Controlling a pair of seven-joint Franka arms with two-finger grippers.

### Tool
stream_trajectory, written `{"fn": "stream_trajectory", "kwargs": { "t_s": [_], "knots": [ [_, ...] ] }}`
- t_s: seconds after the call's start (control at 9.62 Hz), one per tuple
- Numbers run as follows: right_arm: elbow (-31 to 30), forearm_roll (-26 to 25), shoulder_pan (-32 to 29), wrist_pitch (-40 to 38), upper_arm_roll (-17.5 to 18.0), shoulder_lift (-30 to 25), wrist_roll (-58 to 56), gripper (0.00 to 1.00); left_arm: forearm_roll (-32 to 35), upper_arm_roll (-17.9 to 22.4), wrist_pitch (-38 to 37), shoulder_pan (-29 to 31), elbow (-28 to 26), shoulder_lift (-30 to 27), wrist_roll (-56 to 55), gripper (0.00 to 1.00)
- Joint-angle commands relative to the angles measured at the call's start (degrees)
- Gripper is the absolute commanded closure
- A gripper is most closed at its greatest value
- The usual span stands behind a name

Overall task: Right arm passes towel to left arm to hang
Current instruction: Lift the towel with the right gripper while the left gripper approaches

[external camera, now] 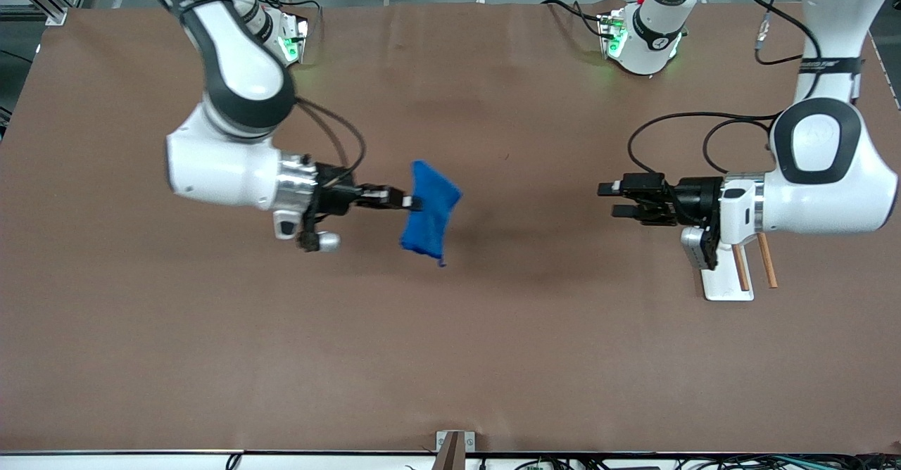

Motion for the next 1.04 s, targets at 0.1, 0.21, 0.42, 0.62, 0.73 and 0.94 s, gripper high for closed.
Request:
{"fn": "stream_trajectory", "kwargs": {
  "t_s": [0.1,0.21,0.42,0.62,0.73,0.94],
  "knots": [
    [0.65,25.37,1.63,1.99,5.25,3.88,-18.93,1.0,-11.25,-0.18,-5.1,-0.28,-2.41,4.13,2.3,0.27],
    [0.65,32.95,3.12,1.46,5.25,4.58,-25.01,1.0,-13.81,-0.18,-7.65,-0.02,-2.5,6.06,2.39,0.27],
    [0.74,45.62,4.54,-3.69,5.25,5.64,-35.56,1.0,-18.91,-0.09,-13.54,0.51,-2.42,10.01,2.48,0.27],
    [0.65,53.37,5.85,-8.37,5.25,5.73,-41.91,1.0,-22.51,-0.09,-17.32,0.6,-2.5,14.58,7.02,0.29],
    [0.74,55.76,6.29,-8.47,5.25,5.81,-43.86,1.0,-24.19,-0.09,-19.95,0.6,-2.42,17.56,9.57,0.3],
    [1.18,57.63,7.44,-8.47,5.25,5.9,-45.19,1.0,-26.66,-0.09,-23.05,0.51,-2.5,18.99,10.3,0.32]
  ]
}}
